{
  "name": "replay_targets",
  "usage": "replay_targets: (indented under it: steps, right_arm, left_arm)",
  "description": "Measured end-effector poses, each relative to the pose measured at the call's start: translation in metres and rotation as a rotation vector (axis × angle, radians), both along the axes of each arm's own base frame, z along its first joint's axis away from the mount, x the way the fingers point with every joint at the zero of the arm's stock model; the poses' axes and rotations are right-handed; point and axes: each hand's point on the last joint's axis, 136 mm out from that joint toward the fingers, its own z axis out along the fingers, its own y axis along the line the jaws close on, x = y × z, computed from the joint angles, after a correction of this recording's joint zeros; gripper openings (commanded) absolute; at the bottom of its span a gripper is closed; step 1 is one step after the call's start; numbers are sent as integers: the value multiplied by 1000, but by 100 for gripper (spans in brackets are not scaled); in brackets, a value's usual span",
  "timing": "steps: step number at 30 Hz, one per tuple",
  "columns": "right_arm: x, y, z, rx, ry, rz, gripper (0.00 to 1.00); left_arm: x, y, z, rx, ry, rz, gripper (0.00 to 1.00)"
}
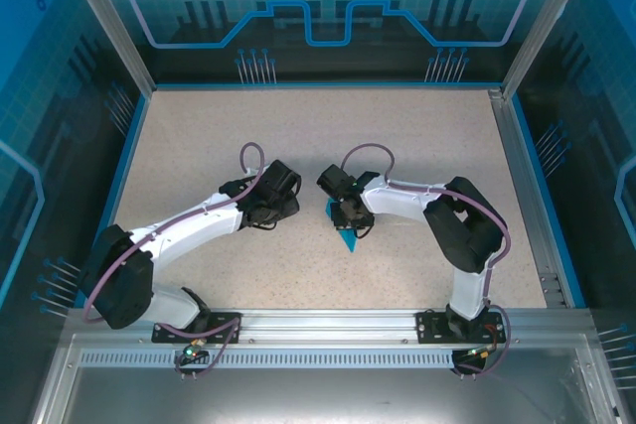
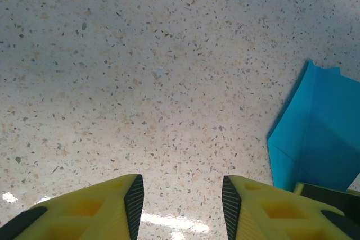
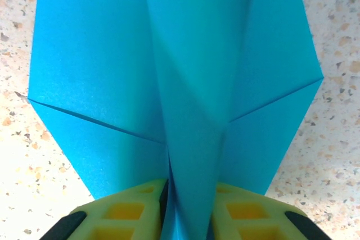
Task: Fold a paper plane with a square sheet of paper (pick it up from the middle)
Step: Move a paper plane to the center of the table.
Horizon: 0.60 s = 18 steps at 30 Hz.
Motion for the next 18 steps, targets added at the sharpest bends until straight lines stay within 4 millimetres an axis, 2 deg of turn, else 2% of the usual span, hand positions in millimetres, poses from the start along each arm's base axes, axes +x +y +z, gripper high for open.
replay_targets:
  steps: [6, 9, 13, 15, 18]
  right_arm:
    - [8, -2, 5, 11, -5, 14, 13]
    - [25, -6, 13, 34, -22, -6, 14]
    - [61, -3, 29, 74, -67, -32, 14]
    - [74, 4, 31, 83, -82, -29, 15]
    - [83, 9, 24, 72, -72, -20, 14]
  left_arm:
    - [0, 0, 0, 0, 0, 0, 45]
    - [0, 0, 0, 1, -1, -1, 45]
    - [0, 0, 3, -4, -8, -2, 45]
    - [-1, 1, 4, -7, -12, -1, 45]
    - [-2, 4, 4, -8, -14, 2, 45]
